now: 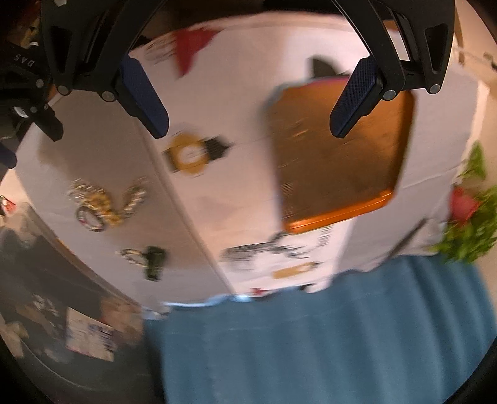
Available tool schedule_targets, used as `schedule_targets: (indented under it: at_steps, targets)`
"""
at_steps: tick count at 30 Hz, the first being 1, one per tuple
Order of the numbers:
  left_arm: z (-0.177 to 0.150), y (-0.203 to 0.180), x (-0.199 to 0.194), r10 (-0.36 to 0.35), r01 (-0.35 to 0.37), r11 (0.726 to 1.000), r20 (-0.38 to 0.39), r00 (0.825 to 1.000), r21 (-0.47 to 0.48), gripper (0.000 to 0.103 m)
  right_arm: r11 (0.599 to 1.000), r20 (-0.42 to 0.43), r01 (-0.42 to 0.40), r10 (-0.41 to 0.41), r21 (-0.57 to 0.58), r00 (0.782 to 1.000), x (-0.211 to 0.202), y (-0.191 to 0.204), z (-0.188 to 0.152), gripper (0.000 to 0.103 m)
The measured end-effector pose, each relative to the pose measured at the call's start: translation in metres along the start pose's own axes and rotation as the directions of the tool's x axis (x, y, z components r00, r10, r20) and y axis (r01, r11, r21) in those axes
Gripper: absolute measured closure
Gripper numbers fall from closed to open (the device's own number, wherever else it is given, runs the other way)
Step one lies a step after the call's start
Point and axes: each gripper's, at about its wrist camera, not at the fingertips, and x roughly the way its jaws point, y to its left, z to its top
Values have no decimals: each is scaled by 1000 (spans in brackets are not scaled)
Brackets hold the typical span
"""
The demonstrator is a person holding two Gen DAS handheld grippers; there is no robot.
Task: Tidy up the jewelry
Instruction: 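Move both tools over the jewelry cluster beside the tray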
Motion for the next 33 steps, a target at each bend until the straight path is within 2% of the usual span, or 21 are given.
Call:
schedule_targets:
  at_steps: [5, 10, 15, 20, 25, 29, 33]
  targets:
    - [33, -49, 39, -56, 57, 992, -15, 998, 116, 0, 1000, -7, 14, -14, 23, 1000, 27, -56, 15, 0]
    - [53, -73, 84, -103, 119, 978, -101, 990, 169, 0, 998, -28, 15, -13, 68, 1000, 65, -101, 43, 0]
    - [60, -87, 112, -103, 133, 961, -132, 986, 242, 0, 996, -39, 22, -19, 83, 999, 104, -122, 68, 0]
    - [62, -93, 131, -88, 131, 948, -157, 984, 289, 0, 997, -57, 25, -21, 72, 998, 133, -125, 78, 0]
    - [70, -88, 146, -83, 128, 959, -179, 980, 252, 0, 993, -67, 66, -59, 100, 996, 149, -132, 85, 0]
    - [78, -74, 155, -73, 115, 971, -197, 978, 210, 0, 992, -106, 98, -89, 84, 990, 166, -133, 89, 0]
    - [80, -62, 148, -132, 165, 965, -166, 977, 203, 0, 995, -100, 83, -77, 62, 992, 170, -131, 88, 0]
